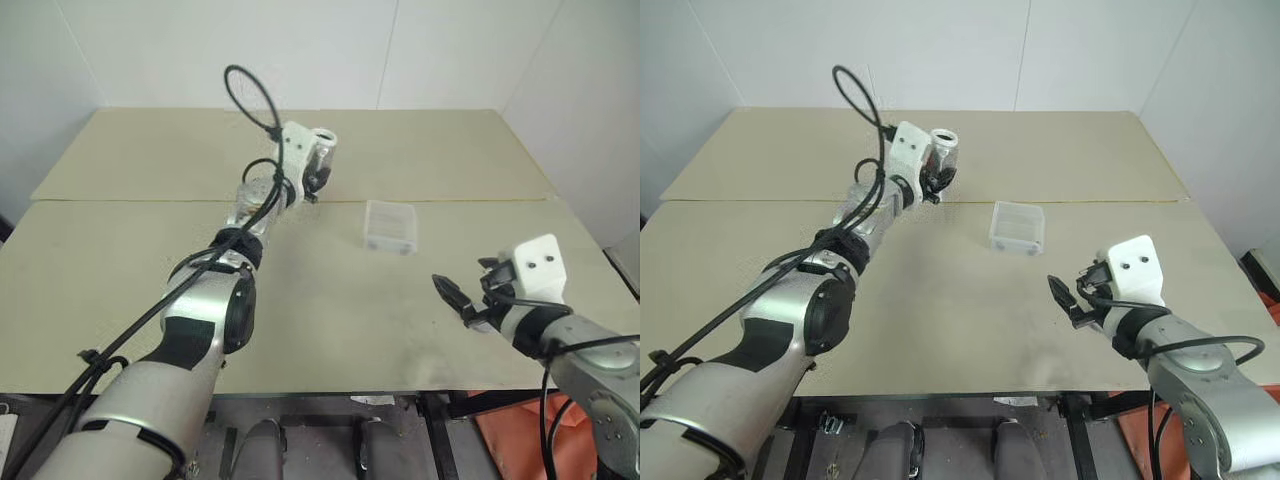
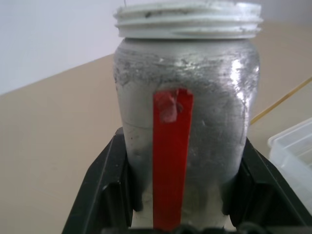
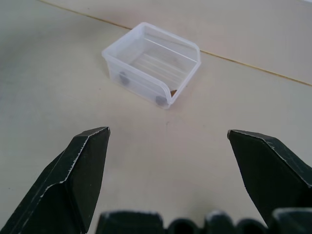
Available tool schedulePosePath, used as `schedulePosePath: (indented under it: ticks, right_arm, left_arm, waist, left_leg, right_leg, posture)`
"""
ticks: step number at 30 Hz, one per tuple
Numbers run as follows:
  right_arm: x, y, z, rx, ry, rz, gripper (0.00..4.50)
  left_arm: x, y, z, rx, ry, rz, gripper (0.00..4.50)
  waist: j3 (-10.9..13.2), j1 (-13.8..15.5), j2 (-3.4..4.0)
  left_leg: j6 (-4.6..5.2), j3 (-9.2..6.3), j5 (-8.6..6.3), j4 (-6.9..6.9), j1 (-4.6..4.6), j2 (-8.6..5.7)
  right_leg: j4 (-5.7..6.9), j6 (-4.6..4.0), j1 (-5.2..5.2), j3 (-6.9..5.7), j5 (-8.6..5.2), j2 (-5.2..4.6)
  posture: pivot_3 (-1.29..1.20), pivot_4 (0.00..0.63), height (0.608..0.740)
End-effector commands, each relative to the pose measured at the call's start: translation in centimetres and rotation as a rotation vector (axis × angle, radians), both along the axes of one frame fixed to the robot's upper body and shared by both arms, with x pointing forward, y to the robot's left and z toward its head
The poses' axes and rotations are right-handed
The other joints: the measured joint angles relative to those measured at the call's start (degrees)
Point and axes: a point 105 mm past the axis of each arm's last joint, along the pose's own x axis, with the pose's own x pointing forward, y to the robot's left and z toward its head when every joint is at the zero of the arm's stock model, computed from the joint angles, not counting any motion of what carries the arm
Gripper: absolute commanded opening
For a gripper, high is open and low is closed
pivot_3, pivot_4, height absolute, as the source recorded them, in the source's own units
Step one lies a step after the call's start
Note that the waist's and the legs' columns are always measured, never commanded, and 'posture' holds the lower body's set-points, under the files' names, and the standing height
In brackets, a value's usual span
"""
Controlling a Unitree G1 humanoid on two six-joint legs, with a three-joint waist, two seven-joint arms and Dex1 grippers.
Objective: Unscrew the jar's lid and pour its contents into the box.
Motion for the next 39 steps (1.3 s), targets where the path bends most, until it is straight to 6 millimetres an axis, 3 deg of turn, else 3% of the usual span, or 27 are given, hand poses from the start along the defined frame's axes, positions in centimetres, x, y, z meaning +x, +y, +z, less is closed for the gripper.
schedulePosePath:
  ticks: [1,9,15,22,28,36,39]
  right_arm:
    - [0.0,0.6,1.4,-0.029,-0.069,0.05,4.48]
    - [-0.2,1.2,0.9,-0.061,-0.054,0.109,4.48]
    - [-0.1,1.3,0.7,-0.068,-0.051,0.117,4.48]
    - [0.1,1.5,0.7,-0.072,-0.053,0.128,4.48]
    - [0.1,1.5,0.5,-0.081,-0.051,0.131,4.48]
    - [0.3,1.5,0.4,-0.092,-0.053,0.132,4.5]
    - [0.3,1.6,0.4,-0.096,-0.054,0.135,4.5]
  left_arm:
    - [-0.5,0.3,1.6,-0.123,-0.078,-0.058,2.01]
    - [-2.5,1.4,-3.6,-0.154,-0.077,-0.114,2.01]
    - [-3.9,2.4,-5.3,-0.192,-0.104,-0.119,2.01]
    - [-5.4,2.5,-8.6,-0.092,-0.077,-0.139,2.01]
    - [-5.5,2.8,-9.6,-0.109,-0.058,-0.095,2.01]
    - [-6.1,2.9,-10.1,-0.121,-0.073,-0.088,4.48]
    - [-6.3,3.0,-10.2,-0.128,-0.071,-0.088,4.48]
  waist:
    - [0.0,-0.07,0.0]
    - [-0.01,-0.75,0.01]
    - [-0.01,-0.81,0.01]
    - [-0.02,-0.78,0.01]
    - [-0.04,-0.81,0.01]
    - [-0.04,-0.78,0.01]
    - [-0.04,-0.75,0.01]
  left_leg:
    - [0.0,-0.01,0.0,0.01,0.09,0.0]
    - [0.0,-0.05,0.0,0.0,0.24,0.01]
    - [0.0,-0.07,0.0,0.0,0.25,0.01]
    - [0.0,-0.08,0.0,0.02,0.28,0.01]
    - [0.0,-0.11,0.0,0.02,0.35,0.0]
    - [0.0,-0.11,0.0,0.0,0.48,0.01]
    - [0.0,-0.11,0.0,0.0,0.5,0.0]
  right_leg:
    - [-0.02,0.08,0.1,0.0,-0.05,0.0]
    - [0.01,-0.06,0.24,0.01,0.04,0.03]
    - [0.02,-0.06,0.24,0.02,0.04,0.04]
    - [0.01,-0.02,0.28,0.02,0.02,0.04]
    - [0.0,0.1,0.33,0.02,-0.05,0.04]
    - [0.0,0.21,0.42,0.02,-0.13,0.05]
    - [-0.03,0.23,0.45,0.02,-0.13,0.05]
  posture:
    - [0.0,0.15,0.74]
    - [0.0,0.15,0.74]
    - [0.0,0.15,0.74]
    - [0.0,0.15,0.74]
    - [0.0,0.15,0.74]
    - [0.0,0.15,0.74]
    - [0.0,0.15,0.74]
